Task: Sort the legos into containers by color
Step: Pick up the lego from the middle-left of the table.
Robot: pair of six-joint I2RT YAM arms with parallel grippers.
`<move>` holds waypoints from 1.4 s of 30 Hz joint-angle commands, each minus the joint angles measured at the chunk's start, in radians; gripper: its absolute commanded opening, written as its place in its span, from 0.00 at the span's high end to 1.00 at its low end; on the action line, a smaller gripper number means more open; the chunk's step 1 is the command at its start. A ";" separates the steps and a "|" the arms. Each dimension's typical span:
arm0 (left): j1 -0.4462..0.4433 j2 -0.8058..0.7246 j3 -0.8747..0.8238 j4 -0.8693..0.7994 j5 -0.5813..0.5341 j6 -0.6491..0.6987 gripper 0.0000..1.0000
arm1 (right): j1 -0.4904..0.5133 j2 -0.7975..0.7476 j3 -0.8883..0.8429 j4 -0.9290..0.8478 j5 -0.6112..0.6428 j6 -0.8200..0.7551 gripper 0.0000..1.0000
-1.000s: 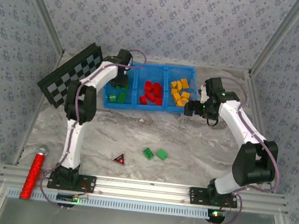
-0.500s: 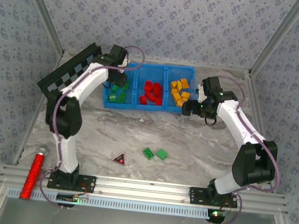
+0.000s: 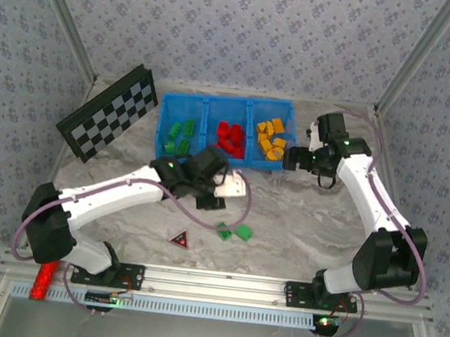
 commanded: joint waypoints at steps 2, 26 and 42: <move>-0.093 0.089 -0.022 0.084 0.032 0.069 0.47 | -0.010 -0.053 -0.046 -0.008 0.010 -0.020 0.07; -0.171 0.380 0.095 0.105 0.063 0.084 0.38 | -0.039 -0.082 -0.198 0.098 -0.063 -0.020 0.07; -0.172 0.467 0.106 0.120 0.051 0.077 0.37 | -0.046 -0.027 -0.186 0.105 -0.085 -0.020 0.07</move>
